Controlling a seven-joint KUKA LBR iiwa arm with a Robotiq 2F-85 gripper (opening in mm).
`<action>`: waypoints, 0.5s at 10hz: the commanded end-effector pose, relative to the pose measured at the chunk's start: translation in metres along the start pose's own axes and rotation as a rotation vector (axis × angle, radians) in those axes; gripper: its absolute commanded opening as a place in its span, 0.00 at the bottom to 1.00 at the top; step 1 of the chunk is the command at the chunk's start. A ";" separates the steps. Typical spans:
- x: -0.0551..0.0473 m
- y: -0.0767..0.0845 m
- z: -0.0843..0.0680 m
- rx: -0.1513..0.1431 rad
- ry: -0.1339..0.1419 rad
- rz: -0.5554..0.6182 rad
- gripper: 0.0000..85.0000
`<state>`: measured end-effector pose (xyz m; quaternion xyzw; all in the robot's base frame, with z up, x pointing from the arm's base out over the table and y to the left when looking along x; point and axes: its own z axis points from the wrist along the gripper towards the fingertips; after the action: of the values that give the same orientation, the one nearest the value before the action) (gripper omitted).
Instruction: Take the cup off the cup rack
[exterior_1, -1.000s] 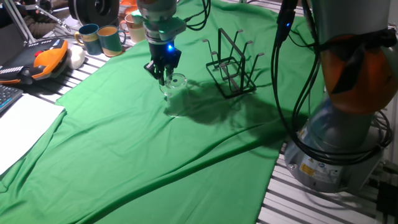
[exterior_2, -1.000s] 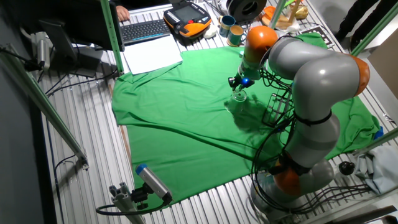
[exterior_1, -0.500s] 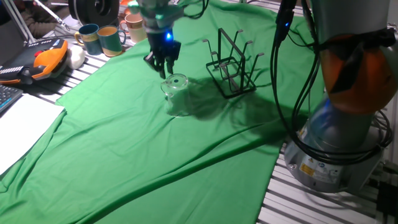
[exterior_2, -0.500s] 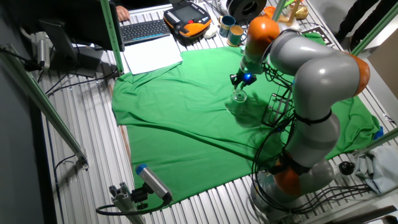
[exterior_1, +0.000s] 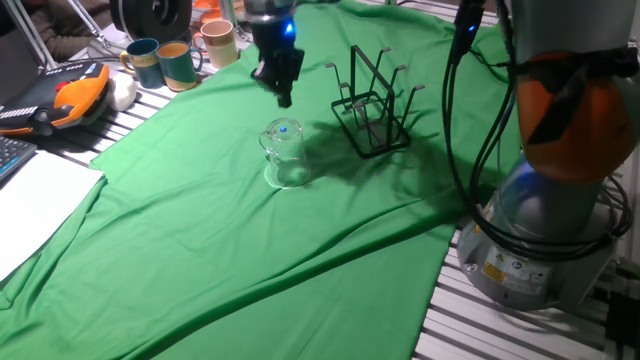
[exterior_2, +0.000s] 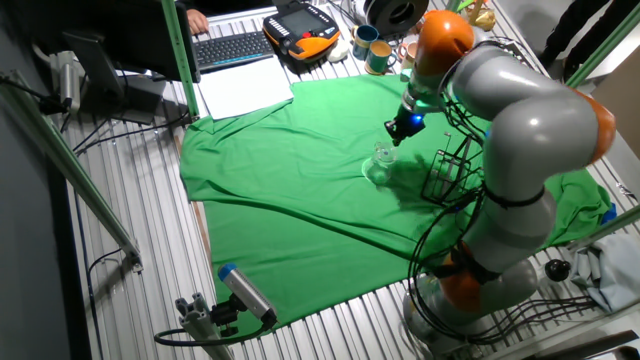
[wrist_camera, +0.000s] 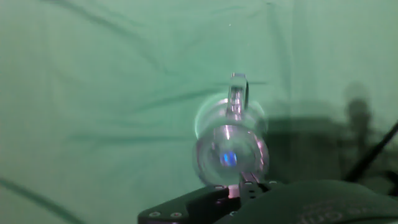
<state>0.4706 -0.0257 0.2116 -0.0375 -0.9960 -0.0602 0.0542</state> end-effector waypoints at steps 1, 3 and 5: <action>0.010 0.003 -0.036 0.013 -0.011 -0.069 0.00; 0.018 0.003 -0.040 0.018 -0.040 -0.107 0.00; 0.024 0.002 -0.042 0.013 -0.040 -0.146 0.00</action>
<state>0.4506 -0.0267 0.2563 0.0355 -0.9973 -0.0573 0.0301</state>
